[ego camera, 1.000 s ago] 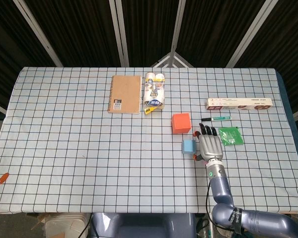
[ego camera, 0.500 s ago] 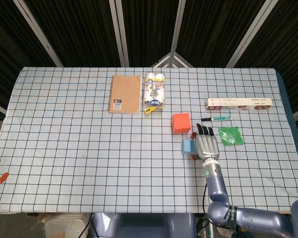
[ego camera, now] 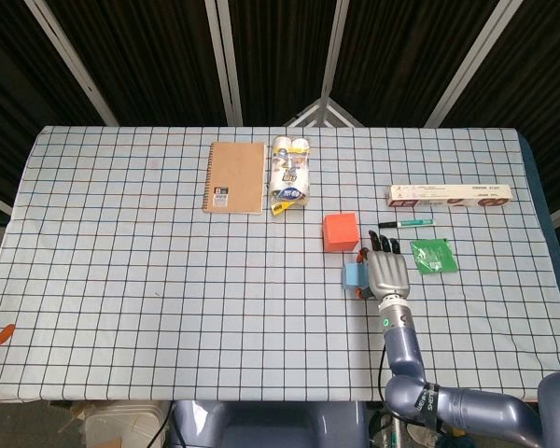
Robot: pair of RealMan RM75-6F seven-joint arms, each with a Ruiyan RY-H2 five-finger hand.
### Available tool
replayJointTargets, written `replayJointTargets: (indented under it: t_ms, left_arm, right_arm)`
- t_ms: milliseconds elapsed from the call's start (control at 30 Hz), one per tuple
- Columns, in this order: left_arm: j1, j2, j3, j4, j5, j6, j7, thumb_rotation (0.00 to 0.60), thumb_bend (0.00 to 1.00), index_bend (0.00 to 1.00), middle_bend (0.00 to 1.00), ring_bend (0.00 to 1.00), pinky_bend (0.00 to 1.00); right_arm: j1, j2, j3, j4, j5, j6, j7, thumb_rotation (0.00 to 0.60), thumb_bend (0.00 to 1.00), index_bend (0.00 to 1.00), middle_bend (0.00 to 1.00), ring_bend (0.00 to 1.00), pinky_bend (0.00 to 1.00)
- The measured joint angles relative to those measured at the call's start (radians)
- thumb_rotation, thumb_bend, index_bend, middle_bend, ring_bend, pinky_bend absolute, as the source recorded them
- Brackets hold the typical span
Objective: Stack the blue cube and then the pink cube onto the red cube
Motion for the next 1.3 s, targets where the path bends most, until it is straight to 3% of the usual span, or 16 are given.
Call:
replayJointTargets:
  t_ms: [600,900,1133,1300]
  left_arm:
    - [-0.001,-0.001,0.002,-0.003,0.002,0.000,0.007,0.600,0.13,0.08,0.00,0.00,0.00]
    - [-0.004,-0.001,0.002,-0.004,0.001,-0.004,0.005,0.600,0.13,0.08,0.00,0.00,0.00]
    - [-0.004,-0.001,0.003,-0.005,0.001,-0.004,0.007,0.600,0.13,0.08,0.00,0.00,0.00]
    - [-0.004,-0.003,0.002,-0.005,-0.002,-0.002,0.012,0.600,0.13,0.08,0.00,0.00,0.00]
  right_arm:
    - [-0.009,0.012,-0.008,-0.011,-0.017,0.002,0.017,0.600,0.28,0.46,0.00,0.00,0.00]
    - [-0.021,0.070,-0.001,-0.099,-0.048,0.055,0.008,0.600,0.28,0.46,0.00,0.00,0.00]
    - [-0.003,0.173,0.049,-0.211,-0.032,0.106,-0.072,0.600,0.28,0.46,0.00,0.00,0.00]
    - [0.068,0.212,0.109,-0.239,0.031,0.106,-0.168,0.600,0.29,0.46,0.00,0.00,0.00]
